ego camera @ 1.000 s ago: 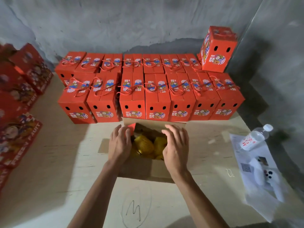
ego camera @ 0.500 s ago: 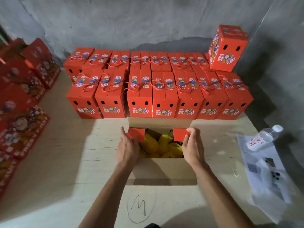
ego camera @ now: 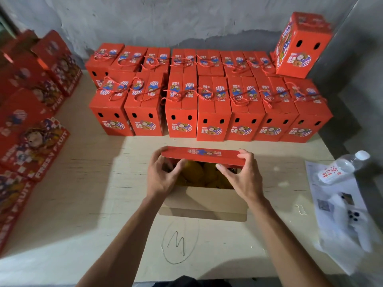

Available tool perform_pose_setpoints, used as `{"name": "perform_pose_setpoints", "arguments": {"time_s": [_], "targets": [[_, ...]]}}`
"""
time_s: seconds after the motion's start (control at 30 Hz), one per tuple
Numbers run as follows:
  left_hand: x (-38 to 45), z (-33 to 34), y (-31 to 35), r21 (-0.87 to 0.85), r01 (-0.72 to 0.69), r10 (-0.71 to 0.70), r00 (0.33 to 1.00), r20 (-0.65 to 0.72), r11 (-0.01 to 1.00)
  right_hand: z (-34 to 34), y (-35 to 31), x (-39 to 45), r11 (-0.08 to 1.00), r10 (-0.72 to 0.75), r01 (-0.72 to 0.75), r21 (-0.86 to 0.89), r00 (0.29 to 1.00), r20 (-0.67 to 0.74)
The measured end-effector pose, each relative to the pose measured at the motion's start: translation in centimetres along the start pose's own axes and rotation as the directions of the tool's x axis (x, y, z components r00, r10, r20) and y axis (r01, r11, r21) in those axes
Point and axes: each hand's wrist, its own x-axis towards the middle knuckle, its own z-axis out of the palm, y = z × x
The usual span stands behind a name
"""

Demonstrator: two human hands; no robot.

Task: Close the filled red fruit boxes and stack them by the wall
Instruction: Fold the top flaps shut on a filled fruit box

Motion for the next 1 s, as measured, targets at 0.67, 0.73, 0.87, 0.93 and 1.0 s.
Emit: {"name": "perform_pose_setpoints", "arguments": {"time_s": [0.67,0.73,0.87,0.93,1.0], "targets": [[1.4,-1.4,0.6,0.465,-0.141,0.003,0.959,0.284,0.874,-1.8,-1.1,1.6,0.863,-0.135,0.27,-0.427,0.938,0.32],[1.4,-1.4,0.7,0.511,-0.147,-0.009,0.957,0.29,0.847,-2.8,-1.2,2.3,0.823,-0.119,0.31,-0.476,0.913,0.389],[1.2,-1.3,0.5,0.579,-0.177,0.007,0.959,0.283,0.796,-5.9,-2.4,4.6,0.533,0.034,0.278,-0.799,0.937,0.349],[0.9,-1.1,0.2,0.644,-0.148,0.015,0.978,0.208,0.75,-7.3,-2.5,5.5,0.604,0.087,0.207,-0.77,0.943,0.322],[0.7,-1.0,0.1,0.715,-0.006,-0.099,0.989,0.105,0.699,-7.5,-2.5,5.4,0.869,0.135,0.075,-0.489,0.915,0.38]]}}
